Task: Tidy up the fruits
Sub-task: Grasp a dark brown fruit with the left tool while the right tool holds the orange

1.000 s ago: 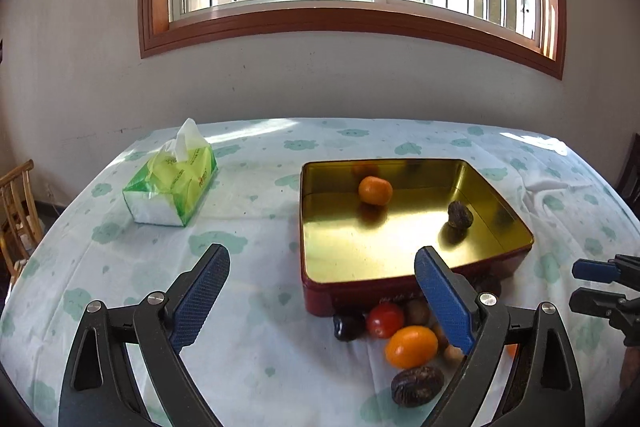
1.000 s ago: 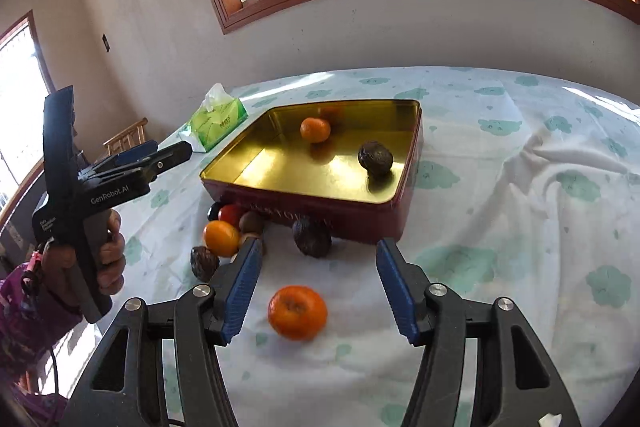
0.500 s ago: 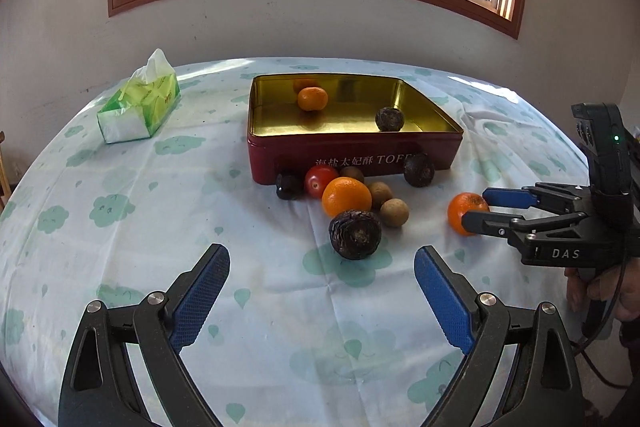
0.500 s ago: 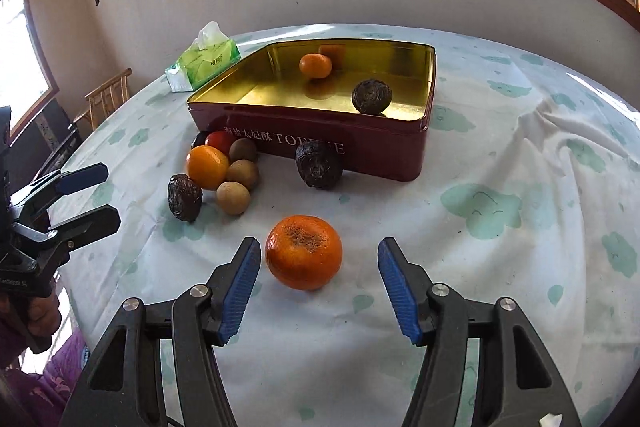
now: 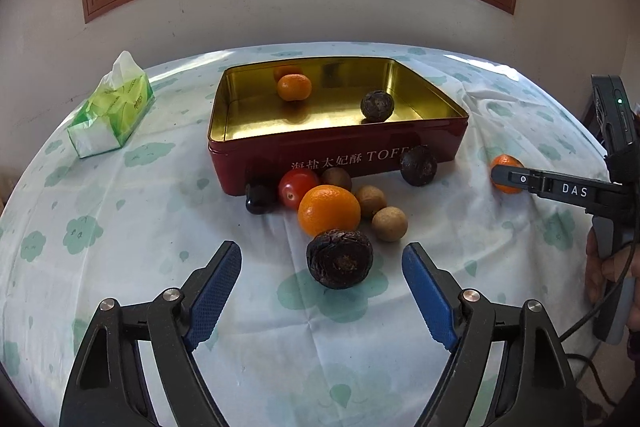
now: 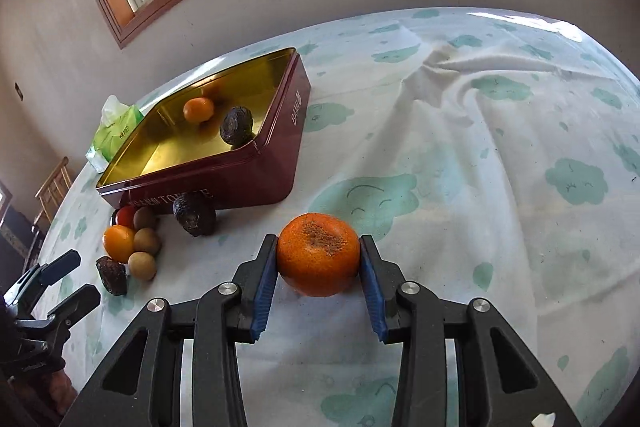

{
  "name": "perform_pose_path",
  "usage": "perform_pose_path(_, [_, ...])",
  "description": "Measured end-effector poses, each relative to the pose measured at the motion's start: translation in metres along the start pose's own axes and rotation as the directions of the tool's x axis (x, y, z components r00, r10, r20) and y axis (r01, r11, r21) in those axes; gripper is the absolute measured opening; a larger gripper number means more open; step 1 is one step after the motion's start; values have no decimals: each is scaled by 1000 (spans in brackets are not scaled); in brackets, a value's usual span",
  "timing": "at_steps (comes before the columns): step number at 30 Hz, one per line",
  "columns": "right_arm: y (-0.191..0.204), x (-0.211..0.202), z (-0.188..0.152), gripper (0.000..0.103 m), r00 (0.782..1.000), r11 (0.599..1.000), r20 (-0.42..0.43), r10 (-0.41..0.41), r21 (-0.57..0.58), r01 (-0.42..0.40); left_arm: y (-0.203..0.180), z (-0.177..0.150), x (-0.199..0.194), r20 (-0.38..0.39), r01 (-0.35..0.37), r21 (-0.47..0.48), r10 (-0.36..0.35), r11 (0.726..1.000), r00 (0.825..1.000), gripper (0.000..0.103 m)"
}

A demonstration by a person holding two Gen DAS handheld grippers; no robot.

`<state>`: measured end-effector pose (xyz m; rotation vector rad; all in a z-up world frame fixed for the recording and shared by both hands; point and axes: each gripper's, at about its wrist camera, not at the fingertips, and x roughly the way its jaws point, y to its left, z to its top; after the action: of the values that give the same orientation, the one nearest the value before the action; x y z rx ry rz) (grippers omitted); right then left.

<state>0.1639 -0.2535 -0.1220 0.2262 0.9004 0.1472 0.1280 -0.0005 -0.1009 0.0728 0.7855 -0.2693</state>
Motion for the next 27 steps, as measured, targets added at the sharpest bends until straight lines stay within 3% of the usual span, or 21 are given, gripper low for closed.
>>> perform_pose_path(5, [7, 3, 1, 38, 1000, 999, -7, -24, -28, 24, 4, 1, 18, -50, 22, -41, -24, 999, 998, 57])
perform_pose_path(8, [9, 3, -1, 39, 999, 999, -9, -35, -42, 34, 6, 0, 24, -81, 60, -62, -65, 996, 995, 37])
perform_pose_path(18, [14, 5, -1, 43, 998, 996, -15, -53, -66, 52, 4, -4, 19, -47, 18, -67, -21, 998, 999, 36])
perform_pose_path(27, [15, 6, -1, 41, 998, 995, -13, -66, -74, 65, 5, -5, 5, 36, -30, -66, 33, 997, 999, 36])
